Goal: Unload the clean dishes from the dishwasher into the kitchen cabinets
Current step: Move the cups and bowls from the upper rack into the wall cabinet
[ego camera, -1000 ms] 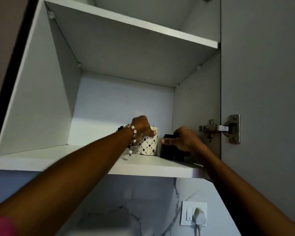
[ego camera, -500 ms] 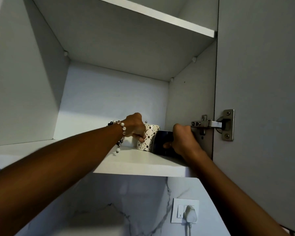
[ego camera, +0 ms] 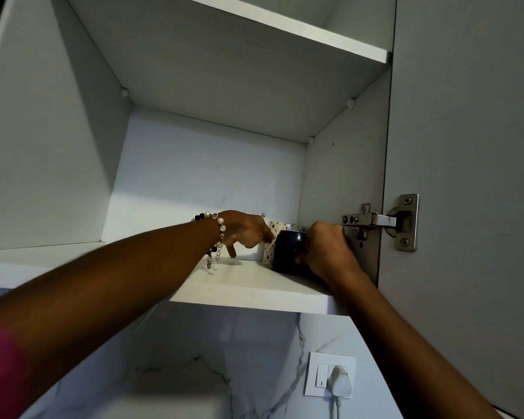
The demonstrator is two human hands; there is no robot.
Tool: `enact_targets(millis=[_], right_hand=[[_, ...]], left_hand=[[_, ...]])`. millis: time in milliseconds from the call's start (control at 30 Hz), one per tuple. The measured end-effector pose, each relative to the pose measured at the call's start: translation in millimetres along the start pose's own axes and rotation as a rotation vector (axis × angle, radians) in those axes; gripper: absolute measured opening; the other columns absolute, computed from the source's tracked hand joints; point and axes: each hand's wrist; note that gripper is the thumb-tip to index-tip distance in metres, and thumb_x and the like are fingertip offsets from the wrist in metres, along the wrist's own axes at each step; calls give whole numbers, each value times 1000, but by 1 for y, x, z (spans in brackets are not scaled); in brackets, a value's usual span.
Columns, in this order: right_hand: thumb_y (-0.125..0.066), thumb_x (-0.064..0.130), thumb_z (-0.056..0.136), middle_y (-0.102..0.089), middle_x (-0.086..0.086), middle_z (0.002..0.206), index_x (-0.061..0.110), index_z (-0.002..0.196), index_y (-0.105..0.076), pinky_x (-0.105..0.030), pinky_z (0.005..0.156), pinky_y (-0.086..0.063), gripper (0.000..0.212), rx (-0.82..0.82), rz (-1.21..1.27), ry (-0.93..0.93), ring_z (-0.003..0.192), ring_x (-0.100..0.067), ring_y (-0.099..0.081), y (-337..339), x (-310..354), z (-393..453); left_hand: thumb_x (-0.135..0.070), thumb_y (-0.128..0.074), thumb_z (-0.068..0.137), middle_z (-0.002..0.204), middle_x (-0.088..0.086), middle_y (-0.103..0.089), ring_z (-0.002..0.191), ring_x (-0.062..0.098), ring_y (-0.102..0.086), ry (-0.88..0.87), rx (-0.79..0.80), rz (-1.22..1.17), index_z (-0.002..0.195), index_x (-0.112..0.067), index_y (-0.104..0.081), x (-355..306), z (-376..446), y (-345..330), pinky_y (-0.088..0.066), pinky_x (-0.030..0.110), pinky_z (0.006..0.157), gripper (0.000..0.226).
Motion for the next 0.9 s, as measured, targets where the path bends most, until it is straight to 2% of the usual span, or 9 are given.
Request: enact_targets(millis=[133, 233, 300, 433, 533, 633, 767, 833, 900], right_hand=[[-74, 10, 79, -63, -16, 110, 4, 114, -62, -26, 77, -45, 38, 54, 98, -19, 101, -29, -61, -3, -4, 2], [-68, 6, 83, -61, -14, 96, 2, 112, -62, -24, 71, -40, 31, 72, 91, -13, 86, -26, -56, -8, -7, 3], [-65, 5, 84, -62, -16, 98, 2, 110, -63, -23, 69, -39, 27, 63, 67, -19, 80, -24, -51, -9, -8, 2], [-61, 1, 85, -63, -16, 100, 0, 109, -62, -23, 69, -39, 24, 73, 51, 4, 85, -26, -54, -8, -7, 0], [-54, -3, 86, -61, -16, 96, -1, 105, -63, -22, 69, -37, 21, 109, 47, 48, 83, -24, -51, -8, -5, 0], [-50, -4, 87, -57, -11, 87, 0, 100, -67, -20, 69, -38, 22, 109, 62, 81, 81, -22, -51, -8, -5, -1], [-48, -9, 85, -61, -14, 84, 0, 91, -67, -22, 64, -42, 22, -50, 163, 65, 81, -27, -58, -5, -6, -3], [-46, -10, 85, -61, -15, 81, 1, 85, -67, -25, 56, -42, 23, -138, 195, 73, 78, -29, -57, -2, -5, -7], [-44, -9, 86, -60, -16, 83, -2, 89, -66, -24, 53, -40, 23, -178, 190, 74, 76, -29, -55, 2, -5, -13]], left_hand=[[-2, -34, 97, 134, 6, -56, 118, 33, -55, -35, -118, -184, 128, -14, -55, 0, -8, 13, -48, 51, 94, 40], [-7, -43, 96, 115, 11, -66, 93, 30, -66, -53, -205, -278, 117, -11, -60, 10, -17, 20, -55, 44, 82, 28], [-11, -52, 94, 110, 13, -68, 90, 31, -69, -54, -163, -261, 113, -9, -62, 19, -22, 20, -56, 43, 79, 22], [-23, -61, 91, 110, 14, -65, 91, 32, -68, -79, -71, -283, 125, -12, -52, 18, -27, 13, -57, 48, 78, 37], [-30, -66, 87, 122, 19, -59, 97, 35, -65, -82, -21, -288, 136, -18, -41, 10, -25, 5, -57, 47, 76, 56], [-19, -68, 85, 128, 20, -56, 94, 34, -65, -92, -11, -263, 140, -20, -37, 8, -22, 1, -57, 42, 73, 63], [2, -62, 86, 117, 18, -59, 85, 22, -64, -149, -35, -230, 140, -20, -41, 9, -20, -1, -56, 29, 68, 62], [10, -58, 85, 113, 17, -60, 87, 20, -62, -182, -40, -233, 138, -22, -45, 6, -21, -3, -56, 28, 71, 63], [15, -55, 84, 112, 15, -58, 91, 22, -61, -212, -23, -223, 138, -24, -45, 1, -24, -5, -56, 30, 76, 66]])
Point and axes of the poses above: each hand's wrist, its own z-axis towards the middle knuckle, its own y-axis out of the back of the hand, x = y × z
